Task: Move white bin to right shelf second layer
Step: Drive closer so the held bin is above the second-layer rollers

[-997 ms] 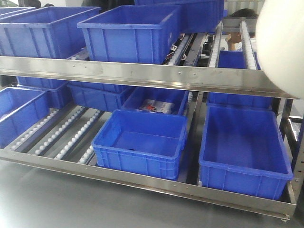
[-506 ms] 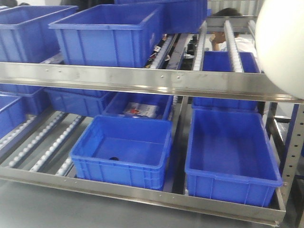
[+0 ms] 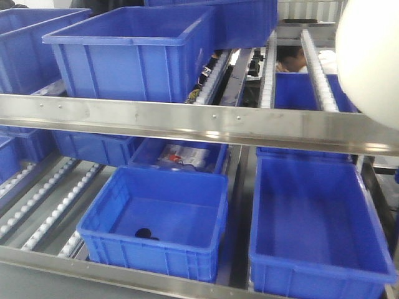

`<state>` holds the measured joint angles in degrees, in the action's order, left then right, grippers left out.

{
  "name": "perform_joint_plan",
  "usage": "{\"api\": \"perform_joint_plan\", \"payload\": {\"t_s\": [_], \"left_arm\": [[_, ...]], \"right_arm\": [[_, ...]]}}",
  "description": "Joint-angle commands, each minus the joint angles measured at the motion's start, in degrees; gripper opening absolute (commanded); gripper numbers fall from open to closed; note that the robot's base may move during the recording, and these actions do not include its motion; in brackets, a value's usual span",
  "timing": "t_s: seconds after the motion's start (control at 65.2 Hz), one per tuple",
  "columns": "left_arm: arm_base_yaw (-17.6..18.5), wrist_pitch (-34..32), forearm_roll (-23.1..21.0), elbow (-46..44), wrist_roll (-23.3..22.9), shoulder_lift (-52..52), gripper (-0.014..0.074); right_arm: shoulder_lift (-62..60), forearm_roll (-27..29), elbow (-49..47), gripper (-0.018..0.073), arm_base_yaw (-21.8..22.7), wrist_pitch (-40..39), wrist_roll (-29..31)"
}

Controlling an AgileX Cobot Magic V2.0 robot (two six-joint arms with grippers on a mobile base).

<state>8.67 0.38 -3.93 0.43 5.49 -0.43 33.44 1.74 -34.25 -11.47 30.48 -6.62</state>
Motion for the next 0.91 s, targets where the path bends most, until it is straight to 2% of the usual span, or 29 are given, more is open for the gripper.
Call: {"api": "perform_joint_plan", "payload": {"t_s": [0.0,0.89], "left_arm": [[0.1,-5.0,-0.3,1.9,-0.4,-0.8,0.0085],[0.1,-5.0,-0.3,1.9,-0.4,-0.8,0.0085]], "right_arm": [[0.0,0.0,-1.8,0.0025,0.3,-5.7,0.0],[0.0,0.0,-1.8,0.0025,0.3,-5.8,0.0]]}}
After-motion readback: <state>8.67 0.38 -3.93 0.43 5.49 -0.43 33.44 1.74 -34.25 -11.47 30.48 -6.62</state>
